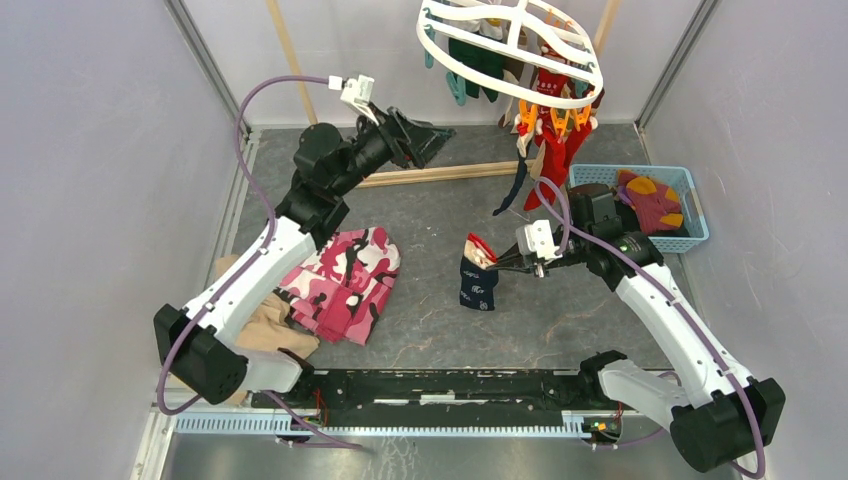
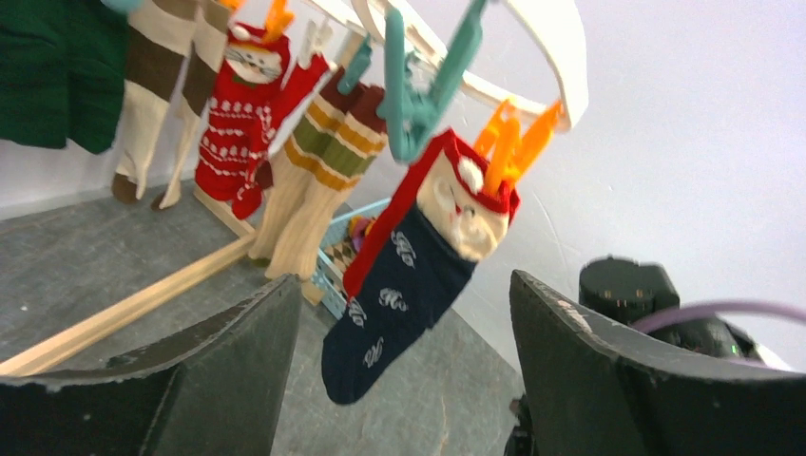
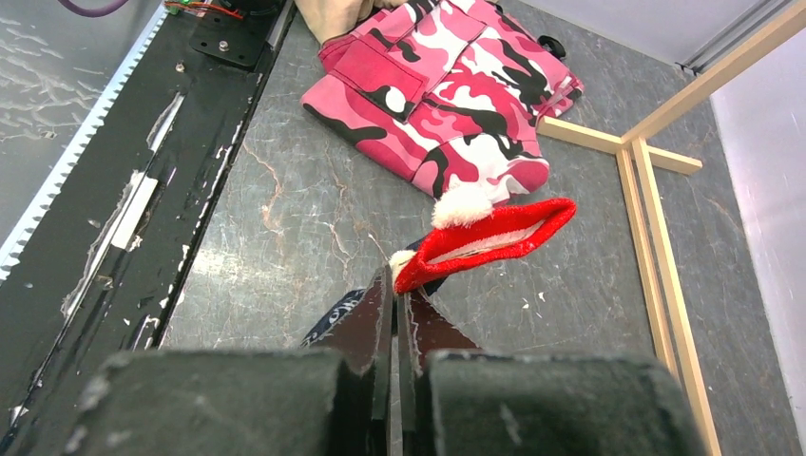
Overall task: Clip the socks to the hanger
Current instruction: Open the clamp at the hanger.
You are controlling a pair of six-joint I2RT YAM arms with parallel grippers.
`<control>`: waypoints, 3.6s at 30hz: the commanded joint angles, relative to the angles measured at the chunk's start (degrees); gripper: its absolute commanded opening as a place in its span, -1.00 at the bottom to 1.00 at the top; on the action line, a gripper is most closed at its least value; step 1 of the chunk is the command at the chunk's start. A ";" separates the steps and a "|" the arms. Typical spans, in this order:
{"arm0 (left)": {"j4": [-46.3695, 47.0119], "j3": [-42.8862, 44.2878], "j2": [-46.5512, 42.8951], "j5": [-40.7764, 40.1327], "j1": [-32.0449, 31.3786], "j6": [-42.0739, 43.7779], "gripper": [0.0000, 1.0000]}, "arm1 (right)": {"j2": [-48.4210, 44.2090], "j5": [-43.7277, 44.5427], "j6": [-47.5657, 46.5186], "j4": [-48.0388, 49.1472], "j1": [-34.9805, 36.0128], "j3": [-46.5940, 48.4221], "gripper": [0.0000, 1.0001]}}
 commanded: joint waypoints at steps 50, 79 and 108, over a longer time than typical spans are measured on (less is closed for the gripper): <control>-20.49 36.18 16.30 -24.69 -7.86 14.94 0.16 | -0.25 1.47 4.41 3.83 -0.26 -1.00 -1.00; -19.33 36.72 15.29 -27.51 -8.22 17.45 0.16 | -0.35 1.64 4.77 4.20 -0.29 -1.08 -1.00; -12.68 32.58 13.42 -27.13 -8.22 20.64 0.16 | -0.38 1.63 4.81 4.19 -0.24 -1.18 -1.00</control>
